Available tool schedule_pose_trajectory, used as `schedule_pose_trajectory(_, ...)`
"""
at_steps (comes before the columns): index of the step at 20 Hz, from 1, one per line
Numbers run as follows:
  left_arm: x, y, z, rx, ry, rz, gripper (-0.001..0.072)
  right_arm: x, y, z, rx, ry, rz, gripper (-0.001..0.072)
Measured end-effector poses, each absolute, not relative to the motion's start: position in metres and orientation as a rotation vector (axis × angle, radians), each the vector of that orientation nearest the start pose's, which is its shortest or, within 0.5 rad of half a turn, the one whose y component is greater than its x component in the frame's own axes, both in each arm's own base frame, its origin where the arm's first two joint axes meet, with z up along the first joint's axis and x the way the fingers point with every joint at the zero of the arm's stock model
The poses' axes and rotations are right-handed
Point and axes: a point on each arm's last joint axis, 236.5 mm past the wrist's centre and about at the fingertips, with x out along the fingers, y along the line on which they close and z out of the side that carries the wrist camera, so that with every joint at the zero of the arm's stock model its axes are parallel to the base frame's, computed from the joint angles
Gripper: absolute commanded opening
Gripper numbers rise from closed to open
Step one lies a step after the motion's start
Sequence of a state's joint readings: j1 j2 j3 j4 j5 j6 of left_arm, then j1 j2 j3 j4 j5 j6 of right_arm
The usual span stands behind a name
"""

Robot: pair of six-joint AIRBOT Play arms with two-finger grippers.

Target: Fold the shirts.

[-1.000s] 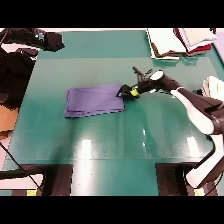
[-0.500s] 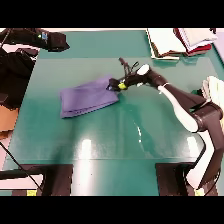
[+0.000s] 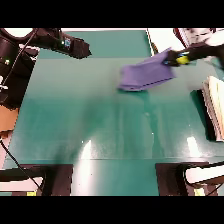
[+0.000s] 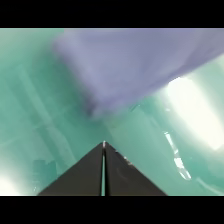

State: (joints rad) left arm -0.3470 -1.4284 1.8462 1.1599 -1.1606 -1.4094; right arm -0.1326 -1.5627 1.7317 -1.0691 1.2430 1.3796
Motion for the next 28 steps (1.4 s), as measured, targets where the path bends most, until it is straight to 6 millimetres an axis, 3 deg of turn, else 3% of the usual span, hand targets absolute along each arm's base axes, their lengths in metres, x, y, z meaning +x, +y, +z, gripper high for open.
schedule_pose_trajectory(5,0.433,-0.26,0.237,-0.028,0.735,-0.705,0.0019,0.478,-0.111,0.153,0.38,0.883,0.019,0.0022)
schedule_pose_trajectory(8,0.432,-0.262,0.237,-0.047,0.742,-0.703,0.0019,0.463,-0.179,0.162,0.424,0.812,-0.124,0.0022)
schedule_pose_trajectory(10,0.431,-0.263,0.237,-0.06,0.746,-0.702,0.0019,0.46,-0.209,0.17,0.435,0.753,-0.182,0.0021)
schedule_pose_trajectory(14,0.431,-0.263,0.237,-0.083,0.755,-0.695,0.0019,0.464,-0.25,0.201,0.417,0.616,-0.25,0.0021)
schedule_pose_trajectory(21,0.43,-0.263,0.236,-0.095,0.767,-0.692,0.0019,0.47,-0.279,0.281,0.293,0.423,-0.287,0.0021)
schedule_pose_trajectory(24,0.429,-0.263,0.236,-0.094,0.769,-0.692,0.002,0.46,-0.285,0.299,0.256,0.389,-0.305,0.0021)
schedule_pose_trajectory(28,0.429,-0.263,0.236,-0.094,0.77,-0.692,0.002,0.434,-0.294,0.308,0.239,0.381,-0.348,0.0022)
